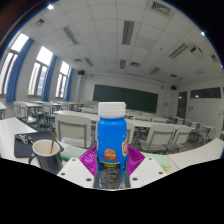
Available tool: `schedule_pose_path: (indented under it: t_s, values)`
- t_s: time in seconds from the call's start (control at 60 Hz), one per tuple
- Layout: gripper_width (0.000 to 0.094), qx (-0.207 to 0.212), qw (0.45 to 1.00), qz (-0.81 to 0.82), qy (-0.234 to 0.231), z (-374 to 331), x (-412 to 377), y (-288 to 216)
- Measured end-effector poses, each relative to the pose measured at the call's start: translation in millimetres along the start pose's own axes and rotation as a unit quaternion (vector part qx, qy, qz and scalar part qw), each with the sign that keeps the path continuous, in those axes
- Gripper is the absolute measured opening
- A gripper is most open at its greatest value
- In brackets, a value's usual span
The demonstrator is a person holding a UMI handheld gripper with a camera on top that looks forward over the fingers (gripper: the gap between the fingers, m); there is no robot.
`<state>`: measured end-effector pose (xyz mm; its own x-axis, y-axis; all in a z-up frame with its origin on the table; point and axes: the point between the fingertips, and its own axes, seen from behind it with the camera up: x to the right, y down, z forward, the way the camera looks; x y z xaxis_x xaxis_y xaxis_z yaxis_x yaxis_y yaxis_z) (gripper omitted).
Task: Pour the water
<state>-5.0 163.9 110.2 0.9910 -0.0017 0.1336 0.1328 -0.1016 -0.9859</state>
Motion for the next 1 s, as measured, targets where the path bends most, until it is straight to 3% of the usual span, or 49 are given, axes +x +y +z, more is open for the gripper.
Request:
schedule_pose_path:
  t_s: [0.433, 0.5, 0.583, 0.65, 0.867, 1.0]
  values:
    - [0.0352, -0.022, 0.996, 0.087, -0.010, 2.6, 17.8, 18.6]
    - [0.0423, -0.021, 0.997, 0.068, -0.012, 4.8, 12.2, 19.7]
    - [0.0584, -0.034, 0.998, 0.052, -0.015, 9.2, 7.2, 20.2]
    - [0.0858, -0.056, 0.997, 0.039, -0.020, 6.3, 9.4, 25.8]
    - [0.0854, -0.055, 0.998, 0.034, -0.021, -47.3, 20.6, 23.8]
    - [0.0849, -0.047, 0.995, 0.054, -0.065, -116.4, 1.9, 22.0]
